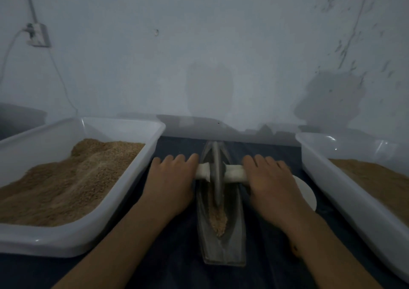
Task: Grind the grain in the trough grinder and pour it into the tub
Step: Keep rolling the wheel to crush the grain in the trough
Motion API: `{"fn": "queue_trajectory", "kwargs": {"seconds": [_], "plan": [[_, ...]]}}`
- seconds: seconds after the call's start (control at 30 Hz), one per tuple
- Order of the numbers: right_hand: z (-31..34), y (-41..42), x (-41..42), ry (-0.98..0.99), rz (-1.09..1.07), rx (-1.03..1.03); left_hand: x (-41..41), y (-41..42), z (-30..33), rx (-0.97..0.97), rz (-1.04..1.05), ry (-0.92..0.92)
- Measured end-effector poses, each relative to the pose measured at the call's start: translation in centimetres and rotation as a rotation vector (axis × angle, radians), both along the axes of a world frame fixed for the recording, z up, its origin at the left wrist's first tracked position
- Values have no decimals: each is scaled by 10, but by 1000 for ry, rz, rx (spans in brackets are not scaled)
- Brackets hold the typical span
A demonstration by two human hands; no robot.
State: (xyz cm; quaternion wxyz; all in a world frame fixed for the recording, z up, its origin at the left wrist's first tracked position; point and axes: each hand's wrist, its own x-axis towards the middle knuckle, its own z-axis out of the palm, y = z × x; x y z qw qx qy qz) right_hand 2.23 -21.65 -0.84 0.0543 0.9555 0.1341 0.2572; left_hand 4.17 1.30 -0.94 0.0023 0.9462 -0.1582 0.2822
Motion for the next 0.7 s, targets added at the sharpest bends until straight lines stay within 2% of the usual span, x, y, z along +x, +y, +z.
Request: {"fn": "queue_trajectory", "kwargs": {"seconds": [0.1, 0.17, 0.4, 0.47, 0.57, 0.7], "plan": [[1, -15, -17, 91, 78, 41, -12, 12, 3, 25, -130, 43], [-1, -16, -23, 86, 108, 65, -16, 15, 2, 50, -163, 36], [-2, 7, 13, -107, -57, 33, 13, -1, -3, 74, 61, -34], [-4, 7, 14, -124, -61, 10, 13, -1, -5, 55, 64, -22], [0, -2, 2, -9, 1, -8, 2, 6, 0, 10, -56, 5], [3, -18, -22, 105, 106, 52, -15, 20, 12, 11, -174, 151]]}}
